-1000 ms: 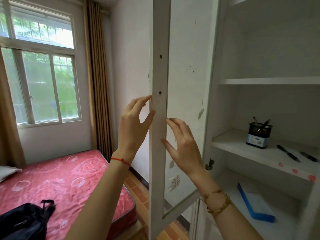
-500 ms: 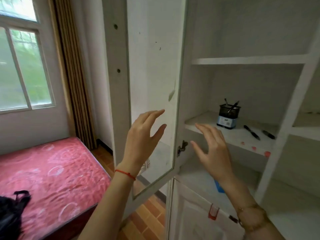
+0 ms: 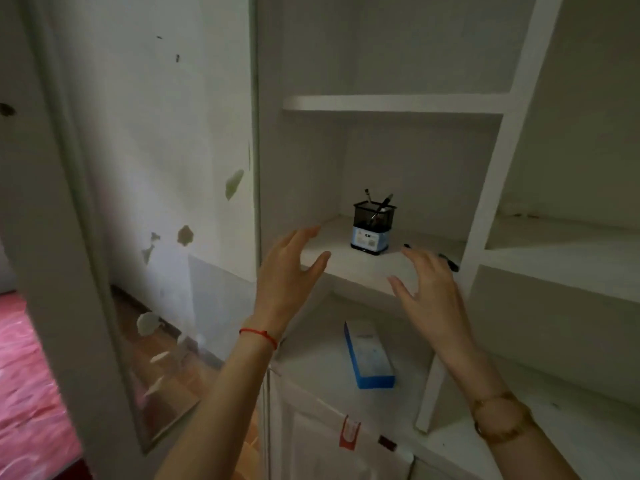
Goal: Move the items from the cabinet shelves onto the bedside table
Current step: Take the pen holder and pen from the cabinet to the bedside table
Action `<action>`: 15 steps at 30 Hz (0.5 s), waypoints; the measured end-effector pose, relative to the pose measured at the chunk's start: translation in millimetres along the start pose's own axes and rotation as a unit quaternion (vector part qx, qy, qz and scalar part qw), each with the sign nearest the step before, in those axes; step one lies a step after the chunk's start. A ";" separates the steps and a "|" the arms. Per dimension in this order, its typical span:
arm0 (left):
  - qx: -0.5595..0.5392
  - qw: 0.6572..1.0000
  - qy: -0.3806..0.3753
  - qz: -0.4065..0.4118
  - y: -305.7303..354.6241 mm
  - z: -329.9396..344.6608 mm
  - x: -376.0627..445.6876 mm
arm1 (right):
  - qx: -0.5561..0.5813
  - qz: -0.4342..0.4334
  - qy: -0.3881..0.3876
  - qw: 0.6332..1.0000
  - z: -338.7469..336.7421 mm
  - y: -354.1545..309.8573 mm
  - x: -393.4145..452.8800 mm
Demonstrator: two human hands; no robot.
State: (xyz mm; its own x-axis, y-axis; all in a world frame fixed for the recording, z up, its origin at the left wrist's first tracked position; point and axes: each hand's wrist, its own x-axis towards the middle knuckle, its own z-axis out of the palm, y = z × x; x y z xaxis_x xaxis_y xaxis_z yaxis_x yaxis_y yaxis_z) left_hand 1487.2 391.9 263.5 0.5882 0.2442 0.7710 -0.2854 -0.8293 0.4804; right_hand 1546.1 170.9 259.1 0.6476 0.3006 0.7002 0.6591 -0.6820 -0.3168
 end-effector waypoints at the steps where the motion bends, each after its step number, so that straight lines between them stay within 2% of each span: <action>1: -0.005 1.000 -0.003 -0.002 -1.7 10.4 7.2 | -0.013 0.014 -0.004 1.000 3.5 5.6 6.8; 11: -0.074 0.992 -0.095 -0.026 -34.8 108.3 85.3 | -0.106 0.168 -0.034 0.980 39.3 47.0 79.6; 15: -0.140 0.978 -0.147 -0.056 -52.6 135.2 105.6 | -0.157 0.268 -0.103 0.945 45.4 61.9 101.4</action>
State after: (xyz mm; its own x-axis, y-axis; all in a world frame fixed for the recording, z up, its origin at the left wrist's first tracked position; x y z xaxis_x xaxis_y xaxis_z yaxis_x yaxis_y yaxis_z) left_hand 1666.6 393.3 263.1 0.8083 0.1358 0.5729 -0.3781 -0.6263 0.6818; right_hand 1669.9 189.4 281.4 0.9384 -0.0432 0.3429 0.0896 -0.9278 -0.3621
